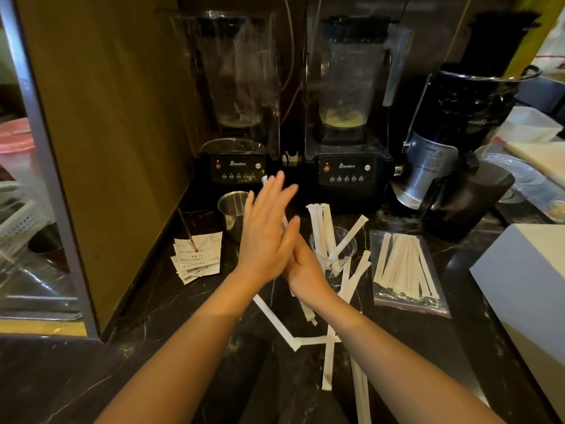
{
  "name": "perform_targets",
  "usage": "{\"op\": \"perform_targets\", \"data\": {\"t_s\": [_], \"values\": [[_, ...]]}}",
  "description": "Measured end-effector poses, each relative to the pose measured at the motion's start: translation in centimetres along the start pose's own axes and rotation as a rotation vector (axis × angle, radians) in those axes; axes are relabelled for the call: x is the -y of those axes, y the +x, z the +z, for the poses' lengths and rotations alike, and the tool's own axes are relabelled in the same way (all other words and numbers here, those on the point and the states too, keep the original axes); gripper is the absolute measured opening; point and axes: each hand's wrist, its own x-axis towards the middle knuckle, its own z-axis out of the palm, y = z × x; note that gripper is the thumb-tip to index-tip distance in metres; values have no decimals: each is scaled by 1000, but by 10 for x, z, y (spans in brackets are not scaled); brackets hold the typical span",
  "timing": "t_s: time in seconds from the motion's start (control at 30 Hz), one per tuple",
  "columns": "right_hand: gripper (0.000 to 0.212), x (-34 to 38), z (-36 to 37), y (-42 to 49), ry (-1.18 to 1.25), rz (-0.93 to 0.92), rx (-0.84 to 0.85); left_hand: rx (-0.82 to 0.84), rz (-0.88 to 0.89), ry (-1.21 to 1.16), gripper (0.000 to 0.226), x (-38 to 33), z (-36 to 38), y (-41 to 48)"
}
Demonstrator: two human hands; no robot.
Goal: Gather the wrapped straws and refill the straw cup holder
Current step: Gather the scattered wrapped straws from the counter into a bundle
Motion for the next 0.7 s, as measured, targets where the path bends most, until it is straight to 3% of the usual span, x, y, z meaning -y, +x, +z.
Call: {"op": "perform_targets", "data": {"t_s": [0.1, 0.2, 0.27, 0.37, 0.53, 0.7], "values": [[30, 2, -6, 2, -16, -29, 4, -70, -319, -364, 67, -9, -6, -4], [33, 9, -12, 0, -1, -21, 18, 53, -662, -768, 75, -6, -5, -9], [36, 13, -10, 0, 41, 13, 47, 170, -784, -894, 79, 0, -3, -16], [37, 8, -2, 2, 113, 85, 40, 267, -818, -968, 76, 8, 1, -24], [42, -4, 5, 3, 95, 155, -9, 313, -837, -850, 72, 13, 5, -31], [45, -21, 20, 4, -112, 267, -87, 302, -820, -756, 31, 17, 12, -41]]}}
